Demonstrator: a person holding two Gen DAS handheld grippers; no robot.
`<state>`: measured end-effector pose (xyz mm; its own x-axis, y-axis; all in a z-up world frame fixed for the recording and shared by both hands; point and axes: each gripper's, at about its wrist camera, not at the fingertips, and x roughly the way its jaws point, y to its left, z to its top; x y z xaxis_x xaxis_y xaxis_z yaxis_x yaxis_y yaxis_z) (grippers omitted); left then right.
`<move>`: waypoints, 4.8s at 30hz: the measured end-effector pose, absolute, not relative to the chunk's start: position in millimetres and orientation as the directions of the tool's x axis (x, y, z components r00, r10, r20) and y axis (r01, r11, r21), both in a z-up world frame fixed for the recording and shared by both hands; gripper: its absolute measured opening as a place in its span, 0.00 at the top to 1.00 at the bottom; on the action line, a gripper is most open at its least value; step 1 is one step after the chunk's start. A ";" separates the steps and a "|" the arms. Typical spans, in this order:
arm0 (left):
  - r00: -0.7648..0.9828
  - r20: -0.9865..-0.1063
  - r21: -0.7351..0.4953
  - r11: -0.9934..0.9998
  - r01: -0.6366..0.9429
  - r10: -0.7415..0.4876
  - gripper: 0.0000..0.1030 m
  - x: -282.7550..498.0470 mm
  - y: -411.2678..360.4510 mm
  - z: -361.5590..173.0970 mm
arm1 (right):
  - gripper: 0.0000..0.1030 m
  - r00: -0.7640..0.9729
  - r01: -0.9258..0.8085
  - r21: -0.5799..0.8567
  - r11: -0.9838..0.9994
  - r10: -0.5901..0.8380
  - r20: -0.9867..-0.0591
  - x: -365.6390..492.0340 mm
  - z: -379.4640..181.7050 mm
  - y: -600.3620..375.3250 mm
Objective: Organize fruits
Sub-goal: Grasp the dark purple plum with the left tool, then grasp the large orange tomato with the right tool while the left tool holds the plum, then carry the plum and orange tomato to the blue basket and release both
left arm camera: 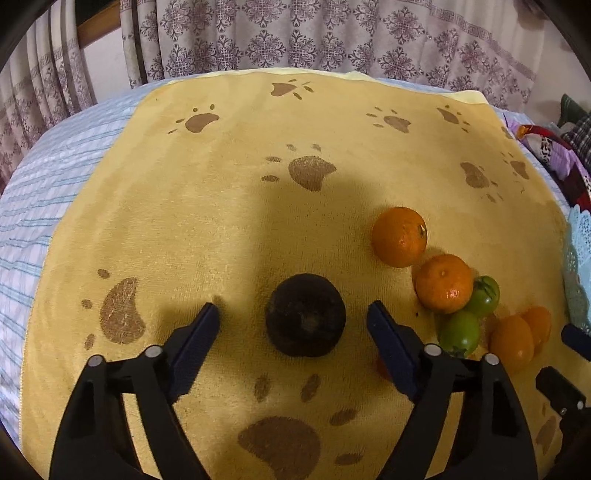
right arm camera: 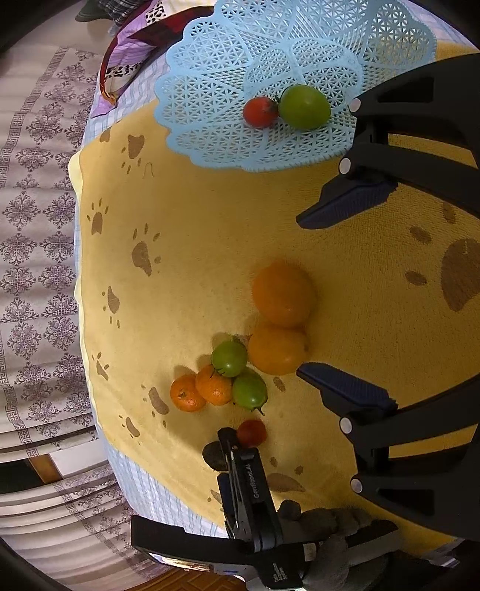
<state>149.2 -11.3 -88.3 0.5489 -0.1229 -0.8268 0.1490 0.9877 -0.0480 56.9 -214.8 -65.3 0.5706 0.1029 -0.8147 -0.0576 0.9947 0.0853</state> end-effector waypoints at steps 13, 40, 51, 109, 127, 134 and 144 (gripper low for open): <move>0.560 -0.810 -0.103 0.982 0.159 -0.176 0.62 145.2 -2.9 -77.6 | 0.36 0.551 -0.105 0.080 0.991 0.125 -0.825 60.3 -68.3 -210.4; 0.600 -0.777 -0.108 0.980 0.169 -0.189 0.62 124.0 2.5 -50.7 | 0.45 0.587 -0.317 -0.126 0.940 0.090 -0.804 91.8 -79.0 -148.6; 0.618 -0.770 -0.066 0.983 0.173 -0.160 0.62 114.8 -3.9 -46.2 | 0.69 0.609 -0.301 -0.161 0.940 0.059 -0.791 83.7 -75.5 -154.6; 0.670 -0.691 0.033 0.914 0.404 -0.270 0.62 47.0 -106.9 3.3 | 0.69 0.683 0.174 0.321 0.931 0.120 -0.720 14.8 -1.4 -363.9; 0.496 -0.718 -0.106 0.782 0.615 -0.488 0.62 31.6 -195.5 3.0 | 0.67 0.660 0.359 0.309 0.881 -0.006 -0.751 11.8 -8.1 -402.0; 0.428 -0.726 -0.158 0.736 0.658 -0.538 0.62 31.2 -223.0 -0.8 | 0.42 0.677 0.390 0.329 0.860 -0.025 -0.736 7.9 -6.2 -413.1; 0.369 -0.719 -0.228 0.702 0.675 -0.588 0.33 30.5 -252.8 -2.0 | 0.42 0.704 0.421 0.328 0.846 -0.077 -0.706 1.5 3.1 -420.3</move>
<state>30.5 -252.8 -2.0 0.3695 -0.5884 -0.7192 0.6749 0.7019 -0.2275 1.5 -420.3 3.1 0.7043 -0.0766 -0.7058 0.4206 0.8459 0.3279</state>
